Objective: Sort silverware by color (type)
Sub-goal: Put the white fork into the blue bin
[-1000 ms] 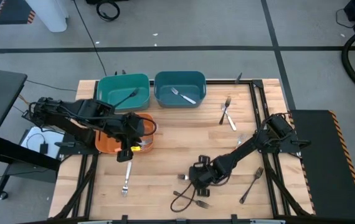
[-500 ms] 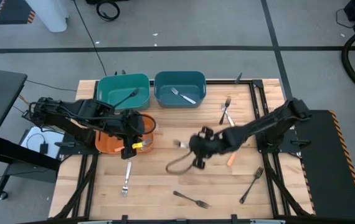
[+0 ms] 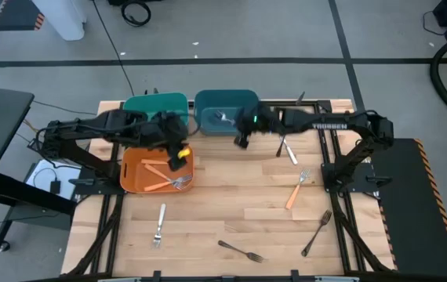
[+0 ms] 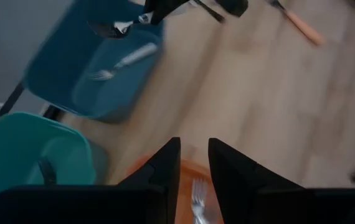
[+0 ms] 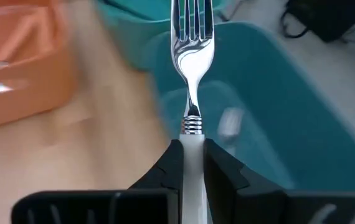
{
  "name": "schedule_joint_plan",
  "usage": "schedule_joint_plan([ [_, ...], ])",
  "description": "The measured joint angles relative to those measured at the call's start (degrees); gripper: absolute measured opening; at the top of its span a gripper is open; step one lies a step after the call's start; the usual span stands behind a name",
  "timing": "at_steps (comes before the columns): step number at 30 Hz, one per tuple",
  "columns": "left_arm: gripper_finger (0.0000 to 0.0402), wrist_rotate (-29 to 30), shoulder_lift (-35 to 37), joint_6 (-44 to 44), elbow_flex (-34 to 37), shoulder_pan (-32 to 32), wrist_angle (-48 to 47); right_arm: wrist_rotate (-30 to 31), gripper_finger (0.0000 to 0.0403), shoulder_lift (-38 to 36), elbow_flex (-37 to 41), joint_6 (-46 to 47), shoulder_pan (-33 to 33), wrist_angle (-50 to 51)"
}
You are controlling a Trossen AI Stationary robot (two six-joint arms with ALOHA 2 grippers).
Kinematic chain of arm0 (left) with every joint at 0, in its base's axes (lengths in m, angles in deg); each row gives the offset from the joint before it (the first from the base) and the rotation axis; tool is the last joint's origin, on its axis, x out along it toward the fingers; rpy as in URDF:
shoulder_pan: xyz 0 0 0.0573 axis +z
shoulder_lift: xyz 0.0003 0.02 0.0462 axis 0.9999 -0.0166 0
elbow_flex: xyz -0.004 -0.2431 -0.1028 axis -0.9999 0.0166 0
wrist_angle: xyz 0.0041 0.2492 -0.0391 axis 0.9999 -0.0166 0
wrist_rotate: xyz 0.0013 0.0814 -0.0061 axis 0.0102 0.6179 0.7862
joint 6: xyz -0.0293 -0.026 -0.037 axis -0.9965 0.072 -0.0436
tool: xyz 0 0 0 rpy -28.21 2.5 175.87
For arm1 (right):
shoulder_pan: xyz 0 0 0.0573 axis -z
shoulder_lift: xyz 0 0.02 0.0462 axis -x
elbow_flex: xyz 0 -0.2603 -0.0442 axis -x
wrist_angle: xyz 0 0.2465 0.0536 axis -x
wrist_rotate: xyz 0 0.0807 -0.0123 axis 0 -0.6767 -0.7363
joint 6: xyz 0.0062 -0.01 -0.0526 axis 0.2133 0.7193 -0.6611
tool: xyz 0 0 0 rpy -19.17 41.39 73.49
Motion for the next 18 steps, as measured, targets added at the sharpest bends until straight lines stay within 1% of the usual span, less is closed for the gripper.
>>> schedule_joint_plan([
  [5,0.0091,0.5,-0.5,0.1,0.0,6.9,2.8,-5.5,0.0043,1.3,0.0,-7.1,11.5,-4.5],
  [9,0.0091,0.6,-1.2,0.2,0.0,12.7,5.8,-13.8,0.0043,4.4,-0.1,-12.3,17.8,-7.7],
  [11,0.0091,0.5,-1.3,0.2,0.0,15.4,6.6,-16.2,0.0043,6.2,-0.1,-15.1,19.6,-8.7],
  [13,0.0091,0.6,-1.6,0.1,0.0,17.6,8.4,-16.7,0.0043,7.5,-0.1,-16.2,20.6,-9.4],
  [18,0.0091,0.5,-1.9,-0.4,0.0,20.9,8.2,-19.7,0.0043,8.0,-0.1,-20.5,21.2,-9.9],
])
